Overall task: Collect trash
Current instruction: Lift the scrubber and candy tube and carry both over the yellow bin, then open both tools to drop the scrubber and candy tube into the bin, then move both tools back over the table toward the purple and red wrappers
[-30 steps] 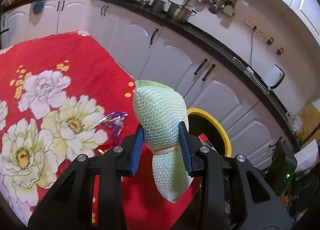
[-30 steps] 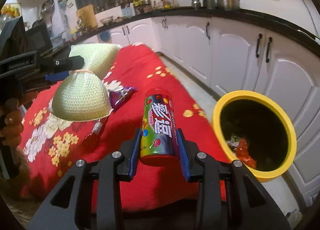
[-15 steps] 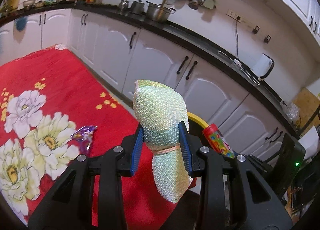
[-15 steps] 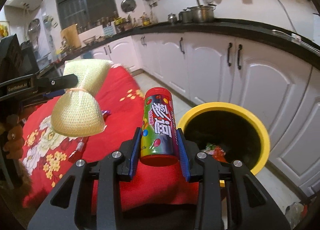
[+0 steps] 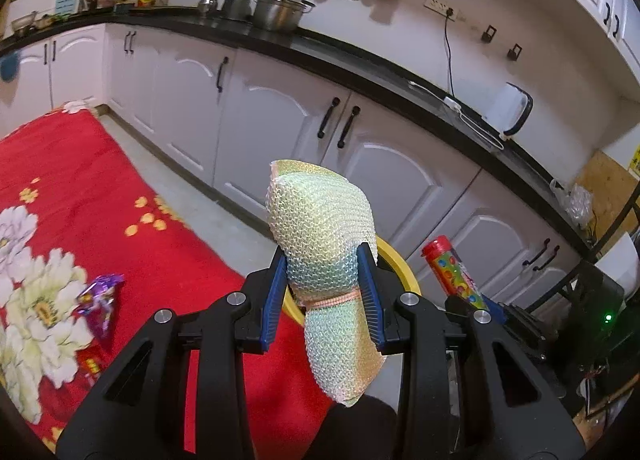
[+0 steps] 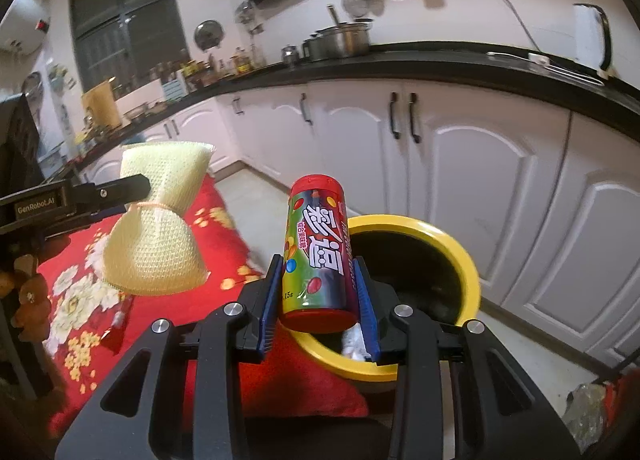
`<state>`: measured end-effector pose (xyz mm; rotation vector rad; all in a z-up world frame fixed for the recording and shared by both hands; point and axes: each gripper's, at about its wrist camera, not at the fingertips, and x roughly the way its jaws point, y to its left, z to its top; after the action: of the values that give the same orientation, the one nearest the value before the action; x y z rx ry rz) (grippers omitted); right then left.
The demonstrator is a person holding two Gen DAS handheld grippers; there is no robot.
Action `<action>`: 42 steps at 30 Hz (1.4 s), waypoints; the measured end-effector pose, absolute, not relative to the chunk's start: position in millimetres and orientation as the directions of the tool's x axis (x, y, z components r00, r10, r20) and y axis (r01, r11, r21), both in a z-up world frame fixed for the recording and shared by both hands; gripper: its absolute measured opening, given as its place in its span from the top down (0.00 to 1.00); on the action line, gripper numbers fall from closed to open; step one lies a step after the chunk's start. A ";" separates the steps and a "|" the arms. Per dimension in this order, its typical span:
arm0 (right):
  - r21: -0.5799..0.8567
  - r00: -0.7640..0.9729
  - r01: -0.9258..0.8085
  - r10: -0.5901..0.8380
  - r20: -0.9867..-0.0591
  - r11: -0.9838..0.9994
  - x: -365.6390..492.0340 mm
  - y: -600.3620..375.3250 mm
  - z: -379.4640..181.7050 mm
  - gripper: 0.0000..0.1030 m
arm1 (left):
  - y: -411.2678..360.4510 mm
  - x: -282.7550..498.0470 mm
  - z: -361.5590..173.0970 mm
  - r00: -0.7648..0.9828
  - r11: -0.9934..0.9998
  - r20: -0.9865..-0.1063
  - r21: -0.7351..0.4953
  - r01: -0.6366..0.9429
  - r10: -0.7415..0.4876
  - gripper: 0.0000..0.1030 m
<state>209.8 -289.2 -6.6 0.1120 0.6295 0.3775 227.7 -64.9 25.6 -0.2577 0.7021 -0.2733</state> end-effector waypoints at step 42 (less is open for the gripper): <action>0.283 0.703 -0.158 0.309 -0.640 0.946 259.8 -327.4 -66.1 0.35 | -59.4 275.1 -21.7 0.725 0.973 -0.662 -0.225 0.046 -0.187 0.10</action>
<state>259.8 -327.4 -66.1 0.2138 0.7477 0.2617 275.1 -59.4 -21.7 -0.1985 0.7495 -0.1296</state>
